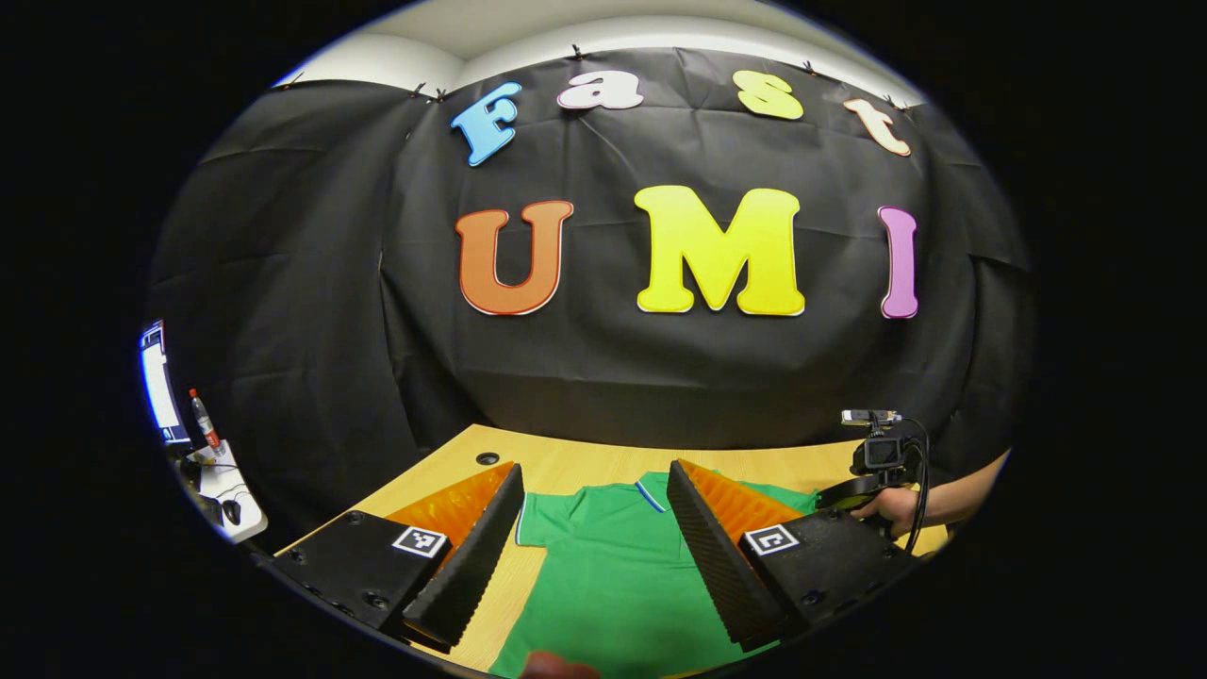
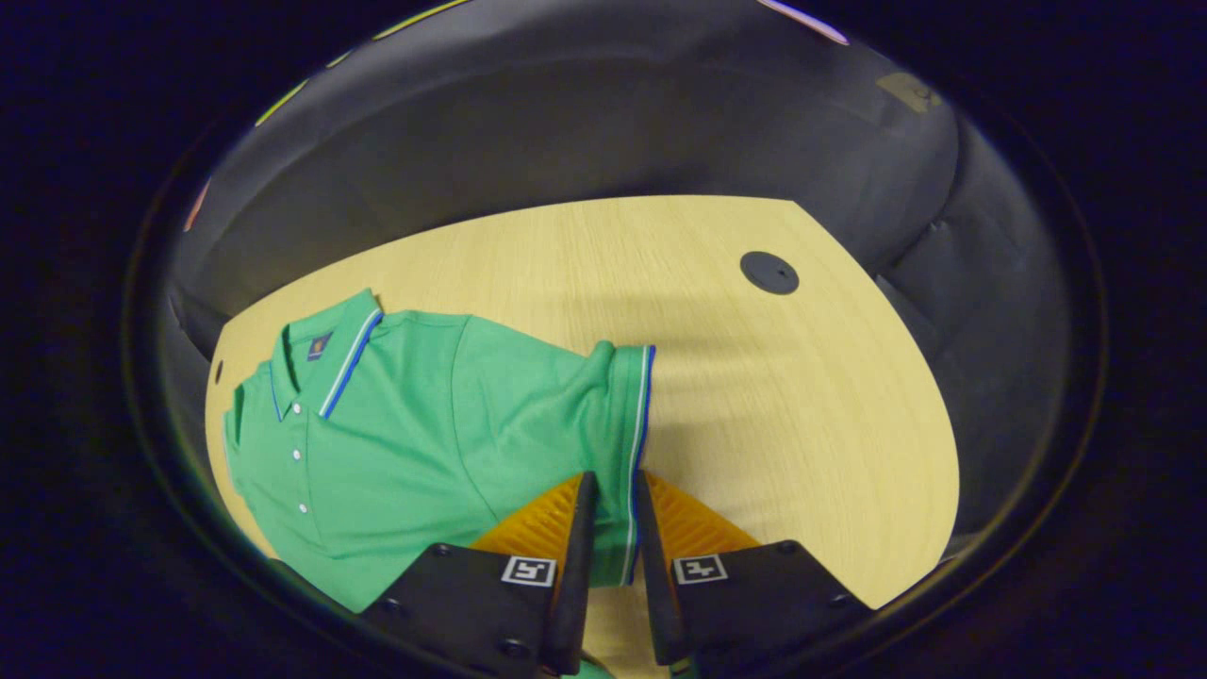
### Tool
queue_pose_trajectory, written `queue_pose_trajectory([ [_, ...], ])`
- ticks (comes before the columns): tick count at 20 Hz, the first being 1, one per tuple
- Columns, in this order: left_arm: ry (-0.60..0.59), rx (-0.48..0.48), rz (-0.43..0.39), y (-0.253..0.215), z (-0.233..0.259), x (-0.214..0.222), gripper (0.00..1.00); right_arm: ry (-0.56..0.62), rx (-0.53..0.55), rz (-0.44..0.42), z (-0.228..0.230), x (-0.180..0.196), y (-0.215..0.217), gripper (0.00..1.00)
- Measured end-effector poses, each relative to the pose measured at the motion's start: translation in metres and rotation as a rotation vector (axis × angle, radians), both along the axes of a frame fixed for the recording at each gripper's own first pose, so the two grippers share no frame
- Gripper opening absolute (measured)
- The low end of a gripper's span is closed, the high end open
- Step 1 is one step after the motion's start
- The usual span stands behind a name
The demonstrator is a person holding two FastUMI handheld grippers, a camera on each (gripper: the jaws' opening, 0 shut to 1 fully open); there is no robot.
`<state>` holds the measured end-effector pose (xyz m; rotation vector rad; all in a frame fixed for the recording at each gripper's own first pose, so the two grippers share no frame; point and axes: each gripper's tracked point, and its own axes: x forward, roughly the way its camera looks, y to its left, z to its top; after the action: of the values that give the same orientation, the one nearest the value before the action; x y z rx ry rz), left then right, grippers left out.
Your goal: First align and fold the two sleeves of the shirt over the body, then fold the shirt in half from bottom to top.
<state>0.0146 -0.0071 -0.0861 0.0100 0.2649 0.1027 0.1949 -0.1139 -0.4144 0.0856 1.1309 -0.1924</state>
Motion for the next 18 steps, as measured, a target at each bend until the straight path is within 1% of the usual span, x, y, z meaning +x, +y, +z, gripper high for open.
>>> queue_pose_trajectory([
  [2,0.002,0.002,0.011,0.006,0.001,-0.002,0.98,0.007,-0.028,0.015,-0.002,0.002,0.001,0.10],
  [3,0.002,0.003,0.017,0.009,0.000,-0.003,0.99,0.005,-0.036,0.021,0.000,0.002,0.001,0.09],
  [5,0.005,0.004,0.026,0.015,-0.002,-0.004,0.98,-0.011,-0.022,-0.009,0.005,0.006,0.000,0.09],
  [6,0.005,0.004,0.029,0.017,-0.002,-0.004,0.98,-0.037,-0.011,-0.031,0.014,0.009,-0.003,0.02],
  [7,0.008,0.000,0.030,0.019,-0.004,-0.004,0.99,-0.059,-0.004,-0.044,0.016,0.012,-0.004,0.00],
  [8,0.011,-0.008,0.029,0.019,-0.006,-0.002,0.99,-0.067,-0.002,-0.034,0.020,0.012,-0.003,0.02],
  [9,0.017,-0.017,0.028,0.019,-0.009,-0.002,0.99,-0.071,-0.003,-0.020,0.027,0.009,-0.001,0.02],
  [12,0.020,-0.030,0.018,0.018,-0.010,-0.001,0.99,-0.116,-0.001,-0.029,0.047,0.014,0.008,0.02],
  [15,0.013,-0.041,0.019,0.020,-0.011,-0.001,0.99,-0.166,-0.024,0.016,0.070,0.017,0.026,0.02],
  [18,0.017,-0.070,0.033,0.032,-0.015,-0.001,0.99,-0.189,-0.041,0.067,0.084,0.019,0.057,0.02],
])
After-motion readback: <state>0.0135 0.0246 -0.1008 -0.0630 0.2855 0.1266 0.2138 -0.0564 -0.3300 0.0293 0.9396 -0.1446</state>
